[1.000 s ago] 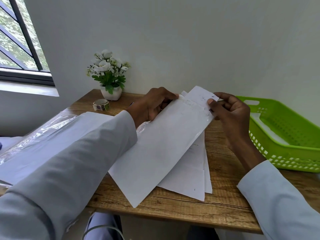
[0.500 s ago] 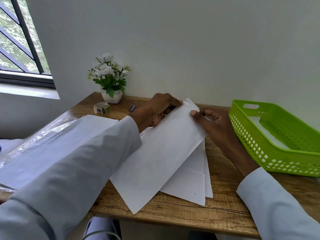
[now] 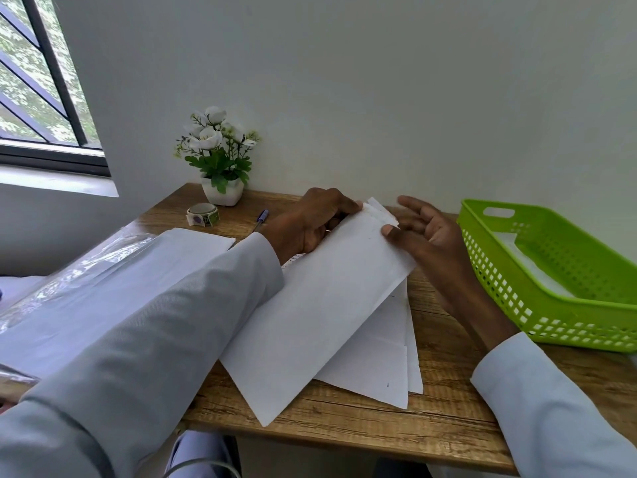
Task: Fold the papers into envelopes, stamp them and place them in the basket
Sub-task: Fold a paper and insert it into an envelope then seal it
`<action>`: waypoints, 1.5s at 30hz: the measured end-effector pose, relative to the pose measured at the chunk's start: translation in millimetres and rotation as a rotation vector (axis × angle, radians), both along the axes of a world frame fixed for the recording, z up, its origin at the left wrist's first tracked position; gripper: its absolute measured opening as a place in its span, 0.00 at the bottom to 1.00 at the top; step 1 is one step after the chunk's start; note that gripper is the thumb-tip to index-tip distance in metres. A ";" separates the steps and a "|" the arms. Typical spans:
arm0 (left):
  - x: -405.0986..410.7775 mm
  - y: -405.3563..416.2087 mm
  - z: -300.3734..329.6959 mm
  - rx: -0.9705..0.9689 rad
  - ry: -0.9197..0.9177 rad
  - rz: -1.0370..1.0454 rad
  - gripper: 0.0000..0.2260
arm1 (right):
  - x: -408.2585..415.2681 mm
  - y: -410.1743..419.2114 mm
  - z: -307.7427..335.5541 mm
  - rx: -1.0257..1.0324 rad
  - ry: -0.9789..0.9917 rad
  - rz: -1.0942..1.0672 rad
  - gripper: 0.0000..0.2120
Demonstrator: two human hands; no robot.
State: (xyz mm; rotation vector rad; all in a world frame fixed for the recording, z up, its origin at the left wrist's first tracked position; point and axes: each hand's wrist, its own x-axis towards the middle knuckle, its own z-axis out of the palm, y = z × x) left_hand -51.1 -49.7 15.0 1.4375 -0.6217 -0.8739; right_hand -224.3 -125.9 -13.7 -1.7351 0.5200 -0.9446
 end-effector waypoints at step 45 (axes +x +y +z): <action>5.5 -4.2 -20.2 0.019 -0.024 -0.093 0.05 | 7.7 -12.0 -5.7 0.316 -0.006 -0.086 0.09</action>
